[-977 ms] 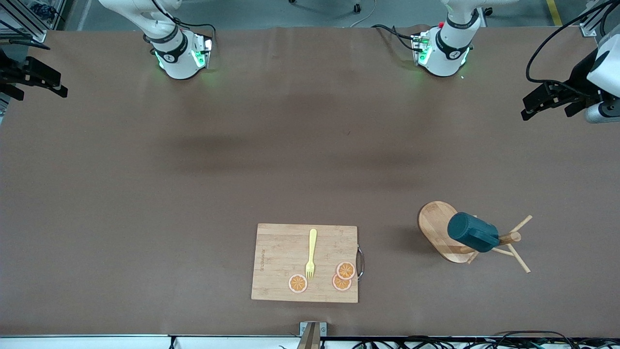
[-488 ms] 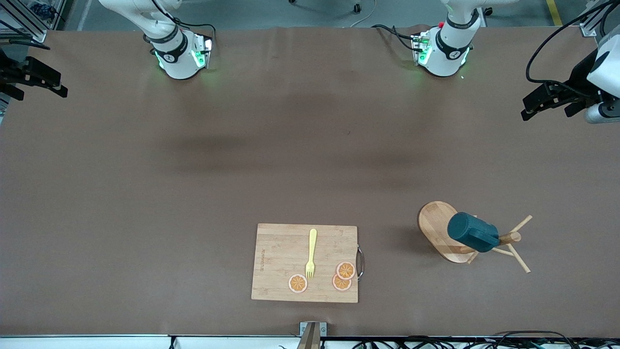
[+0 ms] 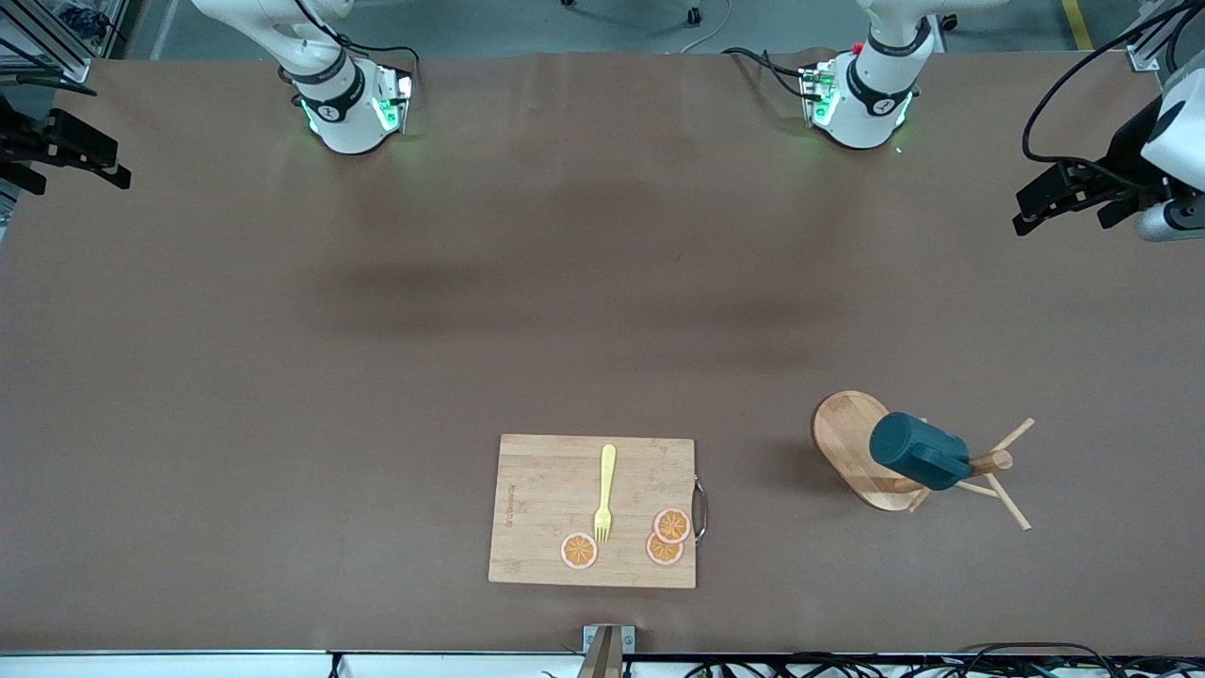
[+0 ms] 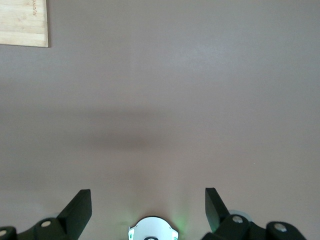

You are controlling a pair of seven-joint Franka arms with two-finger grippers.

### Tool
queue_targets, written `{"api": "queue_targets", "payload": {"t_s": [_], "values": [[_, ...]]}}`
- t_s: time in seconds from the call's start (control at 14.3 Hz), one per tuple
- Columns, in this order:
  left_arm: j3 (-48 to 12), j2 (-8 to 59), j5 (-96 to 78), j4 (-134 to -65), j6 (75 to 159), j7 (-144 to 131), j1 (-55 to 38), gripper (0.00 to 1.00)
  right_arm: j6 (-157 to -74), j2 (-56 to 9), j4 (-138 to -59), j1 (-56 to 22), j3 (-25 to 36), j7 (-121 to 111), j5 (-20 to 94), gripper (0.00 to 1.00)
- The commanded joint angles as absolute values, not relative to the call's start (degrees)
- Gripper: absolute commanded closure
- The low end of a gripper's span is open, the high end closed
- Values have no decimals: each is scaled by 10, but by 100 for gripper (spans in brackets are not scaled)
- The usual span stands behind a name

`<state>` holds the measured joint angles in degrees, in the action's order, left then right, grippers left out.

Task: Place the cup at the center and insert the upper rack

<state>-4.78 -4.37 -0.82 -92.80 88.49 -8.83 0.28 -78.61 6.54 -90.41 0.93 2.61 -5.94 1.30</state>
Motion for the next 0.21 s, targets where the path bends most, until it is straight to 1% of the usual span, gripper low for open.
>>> {"api": "queue_targets", "payload": {"t_s": [0.0, 0.14], "values": [[-47, -37, 0, -911, 871, -84, 4, 0, -789, 80, -913, 12, 23, -62, 11, 0], [-47, -37, 0, -911, 868, -85, 4, 0, -788, 81, -913, 12, 23, -62, 11, 0]]}}
